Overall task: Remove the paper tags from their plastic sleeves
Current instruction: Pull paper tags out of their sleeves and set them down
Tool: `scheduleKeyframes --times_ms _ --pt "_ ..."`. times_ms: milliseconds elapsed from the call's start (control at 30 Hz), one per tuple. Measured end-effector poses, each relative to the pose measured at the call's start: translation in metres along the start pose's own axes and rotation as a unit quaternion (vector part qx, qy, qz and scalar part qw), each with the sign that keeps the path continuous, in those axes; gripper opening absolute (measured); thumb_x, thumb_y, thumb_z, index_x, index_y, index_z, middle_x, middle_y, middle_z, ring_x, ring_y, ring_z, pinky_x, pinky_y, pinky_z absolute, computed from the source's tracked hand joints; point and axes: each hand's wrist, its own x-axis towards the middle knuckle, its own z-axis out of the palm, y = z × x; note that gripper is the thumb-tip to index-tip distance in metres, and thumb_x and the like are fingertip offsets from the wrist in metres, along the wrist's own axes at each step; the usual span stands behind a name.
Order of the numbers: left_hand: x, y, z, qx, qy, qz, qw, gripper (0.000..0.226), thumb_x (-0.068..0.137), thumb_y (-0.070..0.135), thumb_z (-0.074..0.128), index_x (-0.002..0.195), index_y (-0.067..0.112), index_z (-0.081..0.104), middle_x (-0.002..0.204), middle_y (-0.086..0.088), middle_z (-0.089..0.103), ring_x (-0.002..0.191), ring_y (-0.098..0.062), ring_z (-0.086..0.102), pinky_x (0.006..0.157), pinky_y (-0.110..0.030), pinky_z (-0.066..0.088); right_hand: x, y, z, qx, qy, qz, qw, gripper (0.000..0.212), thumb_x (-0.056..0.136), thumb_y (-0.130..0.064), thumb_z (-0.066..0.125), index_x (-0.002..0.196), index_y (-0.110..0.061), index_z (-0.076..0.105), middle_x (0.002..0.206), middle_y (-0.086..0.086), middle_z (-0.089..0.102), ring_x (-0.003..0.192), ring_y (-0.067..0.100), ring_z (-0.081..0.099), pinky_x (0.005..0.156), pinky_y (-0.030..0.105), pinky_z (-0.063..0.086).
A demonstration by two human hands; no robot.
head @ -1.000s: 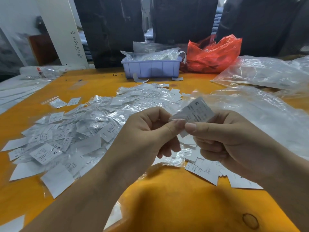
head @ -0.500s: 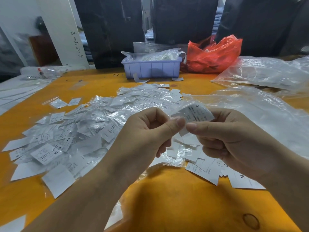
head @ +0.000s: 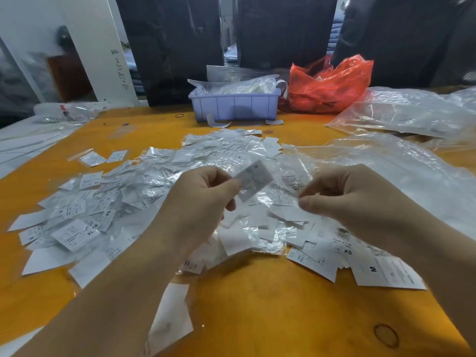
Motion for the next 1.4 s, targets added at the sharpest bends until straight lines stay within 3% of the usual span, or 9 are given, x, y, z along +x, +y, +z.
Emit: scheduleKeyframes --times_ms 167,300,433,600,767,967,1133,1300,1400 --pt "0.002 -0.004 -0.002 0.132 0.076 -0.009 0.988 0.009 0.085 0.037 0.066 0.087 0.030 0.062 0.059 0.010 0.054 0.047 -0.004 0.048 0.043 -0.021 0.035 0.000 0.012 0.014 -0.149 -0.026 -0.009 0.988 0.026 0.084 -0.037 0.071 0.108 -0.027 0.066 0.060 -0.007 0.050 0.047 -0.002 0.048 0.045 0.017 0.033" --pt "0.000 -0.001 -0.002 0.158 0.118 0.024 0.980 0.031 0.083 0.044 0.066 0.107 0.033 0.050 0.065 0.004 0.055 0.061 -0.014 0.053 0.054 -0.028 0.034 0.002 0.020 0.023 -0.191 -0.017 0.009 0.981 0.053 0.082 -0.047 0.068 0.127 -0.021 0.058 0.068 -0.010 0.047 0.055 0.002 0.045 0.051 0.016 0.029" --pt "-0.004 0.002 0.001 0.141 0.123 0.060 0.980 0.026 0.084 0.039 0.066 0.104 0.033 0.051 0.062 0.000 0.055 0.057 -0.014 0.053 0.054 -0.028 0.037 0.004 0.019 0.026 -0.213 -0.022 0.014 0.977 0.047 0.084 -0.050 0.065 0.111 -0.011 0.064 0.074 0.006 0.064 0.059 0.012 0.055 0.053 0.028 0.038" --pt "-0.008 0.003 0.009 0.125 0.073 0.063 0.987 0.013 0.084 0.035 0.066 0.093 0.033 0.056 0.055 0.007 0.051 0.052 -0.010 0.048 0.054 -0.027 0.036 0.001 0.014 0.026 -0.240 -0.011 -0.022 0.971 0.024 0.091 -0.042 0.062 0.108 -0.027 0.069 0.065 -0.013 0.049 0.055 0.004 0.050 0.048 0.018 0.028" --pt "-0.008 0.001 0.010 0.127 0.046 0.061 0.989 0.010 0.086 0.035 0.066 0.090 0.032 0.058 0.053 0.008 0.048 0.049 -0.006 0.045 0.053 -0.025 0.034 0.001 0.013 0.028 -0.245 -0.016 -0.035 0.969 0.019 0.090 -0.041 0.063 0.100 -0.027 0.070 0.062 -0.012 0.048 0.055 0.003 0.046 0.050 0.018 0.028" --pt "-0.009 0.000 0.012 0.136 0.023 0.067 0.988 0.008 0.086 0.037 0.066 0.085 0.032 0.059 0.055 0.009 0.049 0.049 -0.006 0.044 0.052 -0.026 0.034 0.000 0.010 0.028 -0.268 -0.043 -0.022 0.962 0.056 0.079 -0.062 0.062 0.112 -0.016 0.061 0.077 -0.005 0.058 0.067 0.010 0.054 0.060 0.036 0.047" --pt "-0.011 0.000 0.013 0.148 -0.006 0.060 0.987 0.008 0.086 0.039 0.065 0.087 0.032 0.061 0.061 0.008 0.050 0.054 -0.008 0.046 0.054 -0.025 0.034 -0.001 0.007 0.028 -0.280 -0.036 -0.042 0.958 0.025 0.090 -0.048 0.059 0.098 -0.026 0.068 0.063 -0.008 0.051 0.055 0.003 0.046 0.049 0.023 0.029" --pt "-0.012 0.001 0.013 0.150 -0.007 0.065 0.987 0.008 0.086 0.041 0.064 0.086 0.034 0.061 0.060 0.010 0.052 0.053 -0.004 0.047 0.054 -0.022 0.034 -0.004 0.005 0.027 -0.285 -0.009 -0.090 0.954 0.017 0.095 -0.026 0.054 0.090 -0.024 0.070 0.065 -0.003 0.063 0.056 0.011 0.056 0.054 0.032 0.048" --pt "-0.013 0.002 0.011 0.151 -0.006 0.074 0.986 0.007 0.086 0.040 0.064 0.086 0.033 0.061 0.060 0.009 0.052 0.052 -0.004 0.047 0.053 -0.022 0.034 -0.003 0.007 0.019 -0.207 0.049 -0.124 0.969 0.013 0.092 -0.020 0.061 0.087 -0.022 0.072 0.055 -0.004 0.060 0.049 0.011 0.054 0.047 0.024 0.044"
